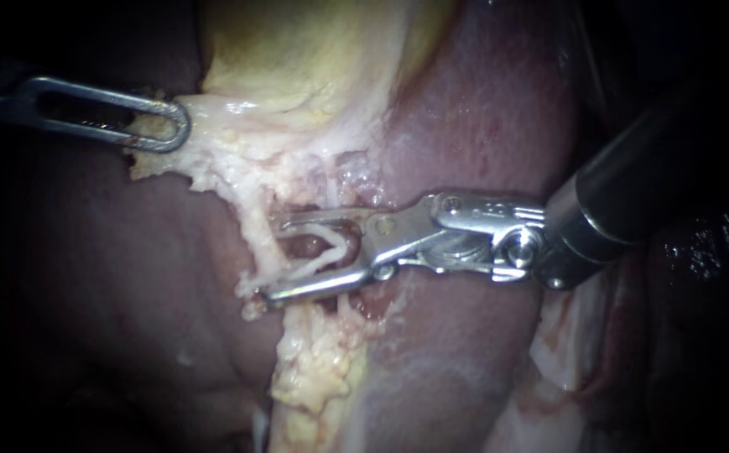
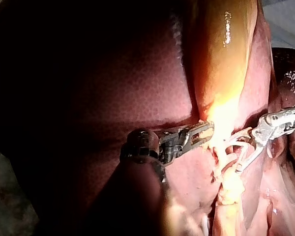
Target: Clipping third clip left tube
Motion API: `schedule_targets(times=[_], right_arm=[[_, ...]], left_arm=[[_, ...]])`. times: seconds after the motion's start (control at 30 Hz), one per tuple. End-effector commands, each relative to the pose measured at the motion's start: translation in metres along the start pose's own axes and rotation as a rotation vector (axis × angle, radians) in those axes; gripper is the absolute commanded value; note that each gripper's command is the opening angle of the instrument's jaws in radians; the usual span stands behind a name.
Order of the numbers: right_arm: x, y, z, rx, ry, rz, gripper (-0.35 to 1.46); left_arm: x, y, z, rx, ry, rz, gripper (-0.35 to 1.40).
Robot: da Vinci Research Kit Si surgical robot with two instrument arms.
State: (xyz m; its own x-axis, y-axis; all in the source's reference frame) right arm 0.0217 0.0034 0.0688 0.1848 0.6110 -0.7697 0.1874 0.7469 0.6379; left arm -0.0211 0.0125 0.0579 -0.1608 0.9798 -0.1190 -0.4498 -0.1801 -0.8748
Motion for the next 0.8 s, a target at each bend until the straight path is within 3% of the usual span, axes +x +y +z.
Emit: schedule_targets(times=[0.03, 0.3, 0.8], right_arm=[[0.0, 0.0001, 0.0002, 0.0, 0.005, 0.0, 0.5], [0.0006, 0.0006, 0.0022, 0.025, 0.056, 0.004, 0.49], [0.0019, 0.0003, 0.0048, 0.026, 0.088, 0.04, 0.49]], left_arm=[[0.0, 0.0, 0.0, 0.0, 0.0, 0.0, -0.35], [0.0, 0.0, 0.0001, -0.001, -0.002, 0.0, -0.35], [-0.0001, 0.0, 0.0003, -0.001, -0.001, 0.0, -0.35]])
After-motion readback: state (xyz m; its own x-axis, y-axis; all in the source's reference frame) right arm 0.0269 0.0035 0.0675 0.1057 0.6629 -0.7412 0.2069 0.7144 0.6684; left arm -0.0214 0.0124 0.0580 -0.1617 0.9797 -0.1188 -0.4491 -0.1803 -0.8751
